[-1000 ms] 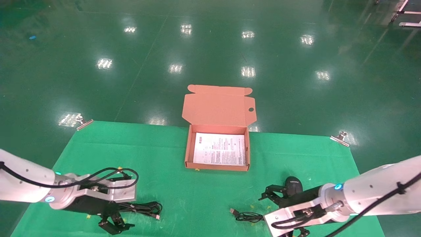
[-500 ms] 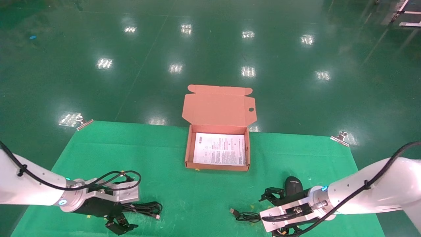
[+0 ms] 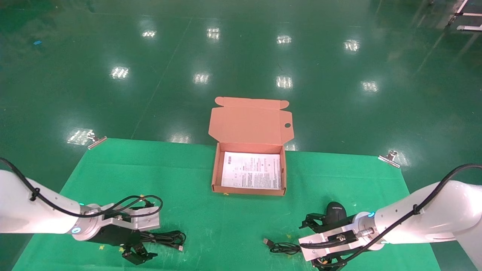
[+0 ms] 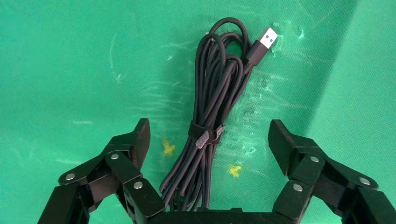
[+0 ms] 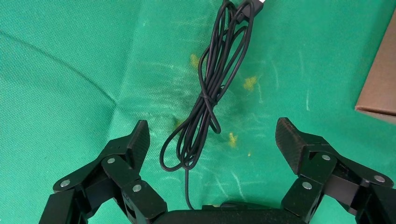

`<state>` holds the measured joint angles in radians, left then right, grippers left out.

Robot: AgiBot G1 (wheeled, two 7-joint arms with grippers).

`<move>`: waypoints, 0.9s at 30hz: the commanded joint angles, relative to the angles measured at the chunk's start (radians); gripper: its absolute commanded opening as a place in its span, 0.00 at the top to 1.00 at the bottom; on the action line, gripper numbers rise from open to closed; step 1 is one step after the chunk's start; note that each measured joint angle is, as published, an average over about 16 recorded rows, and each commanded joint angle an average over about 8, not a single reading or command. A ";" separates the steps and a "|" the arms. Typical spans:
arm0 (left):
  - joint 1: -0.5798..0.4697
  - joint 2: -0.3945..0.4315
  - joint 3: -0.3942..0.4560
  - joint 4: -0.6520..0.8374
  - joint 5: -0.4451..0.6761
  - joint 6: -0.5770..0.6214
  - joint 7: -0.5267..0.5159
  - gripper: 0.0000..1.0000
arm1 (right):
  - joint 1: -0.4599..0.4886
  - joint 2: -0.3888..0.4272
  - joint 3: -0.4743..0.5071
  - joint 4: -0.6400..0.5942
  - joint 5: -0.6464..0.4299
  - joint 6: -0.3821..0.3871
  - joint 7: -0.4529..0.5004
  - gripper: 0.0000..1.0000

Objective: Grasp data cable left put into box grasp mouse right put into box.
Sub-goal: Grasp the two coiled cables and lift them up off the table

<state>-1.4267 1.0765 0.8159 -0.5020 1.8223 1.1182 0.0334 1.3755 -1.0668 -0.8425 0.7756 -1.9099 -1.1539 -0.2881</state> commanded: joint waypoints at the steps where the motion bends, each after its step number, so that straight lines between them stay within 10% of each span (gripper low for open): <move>1: -0.001 0.001 0.000 0.003 0.001 -0.003 0.001 1.00 | 0.000 -0.001 0.000 -0.003 0.000 0.002 0.000 1.00; 27: 0.001 -0.007 -0.001 -0.019 -0.003 0.011 -0.007 1.00 | 0.001 0.006 0.001 0.017 0.003 -0.010 0.002 1.00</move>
<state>-1.4253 1.0699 0.8151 -0.5206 1.8192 1.1289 0.0263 1.3767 -1.0609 -0.8416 0.7929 -1.9067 -1.1635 -0.2862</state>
